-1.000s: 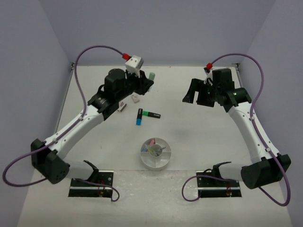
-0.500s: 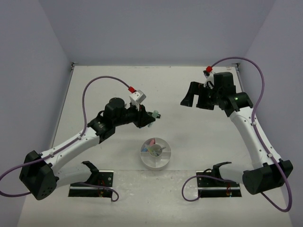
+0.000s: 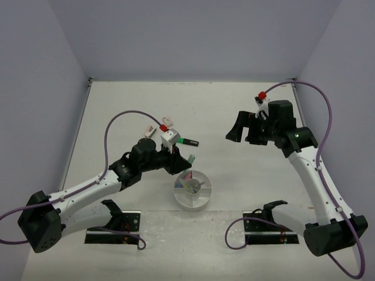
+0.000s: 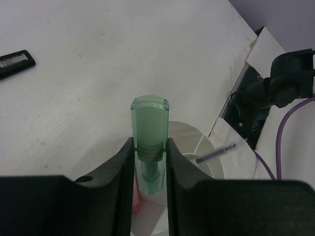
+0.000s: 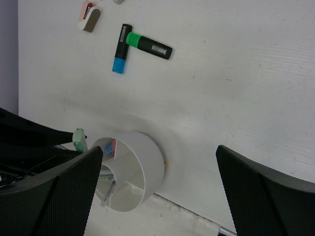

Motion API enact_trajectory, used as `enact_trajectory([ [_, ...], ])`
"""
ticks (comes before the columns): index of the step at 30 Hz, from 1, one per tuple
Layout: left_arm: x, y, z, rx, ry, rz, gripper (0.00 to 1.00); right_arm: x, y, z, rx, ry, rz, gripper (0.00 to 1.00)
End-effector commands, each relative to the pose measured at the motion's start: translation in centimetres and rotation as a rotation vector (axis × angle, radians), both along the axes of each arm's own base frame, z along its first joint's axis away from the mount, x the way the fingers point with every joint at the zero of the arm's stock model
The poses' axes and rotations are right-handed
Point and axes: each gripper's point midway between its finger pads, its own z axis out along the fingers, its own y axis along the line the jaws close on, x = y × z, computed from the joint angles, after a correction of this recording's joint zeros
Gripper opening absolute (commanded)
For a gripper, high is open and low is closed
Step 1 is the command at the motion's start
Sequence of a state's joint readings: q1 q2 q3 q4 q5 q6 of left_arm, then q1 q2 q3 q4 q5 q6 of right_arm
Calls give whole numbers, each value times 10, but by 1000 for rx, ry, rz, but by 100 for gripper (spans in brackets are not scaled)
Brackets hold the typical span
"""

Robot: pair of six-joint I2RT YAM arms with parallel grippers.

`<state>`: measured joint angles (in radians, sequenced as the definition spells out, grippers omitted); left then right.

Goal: Sort the stationery into containers
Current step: Place the pen in the storage box.

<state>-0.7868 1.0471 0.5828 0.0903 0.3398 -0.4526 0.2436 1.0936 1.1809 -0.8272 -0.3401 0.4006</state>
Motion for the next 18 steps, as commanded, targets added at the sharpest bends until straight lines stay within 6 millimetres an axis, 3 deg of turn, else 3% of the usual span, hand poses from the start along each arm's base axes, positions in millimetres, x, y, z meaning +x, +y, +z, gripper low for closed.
enact_trajectory([
  [1, -3, 4, 13, -54, -20, 30, 0, -4, 4, 7, 39, -27, 7, 99],
  [12, -23, 8, -20, -17, 65, 6, 0, -1, 1, 17, 35, -55, -14, 99],
  [18, -24, 8, -22, -7, 69, 2, 20, 1, 2, 18, 38, -53, -16, 99],
])
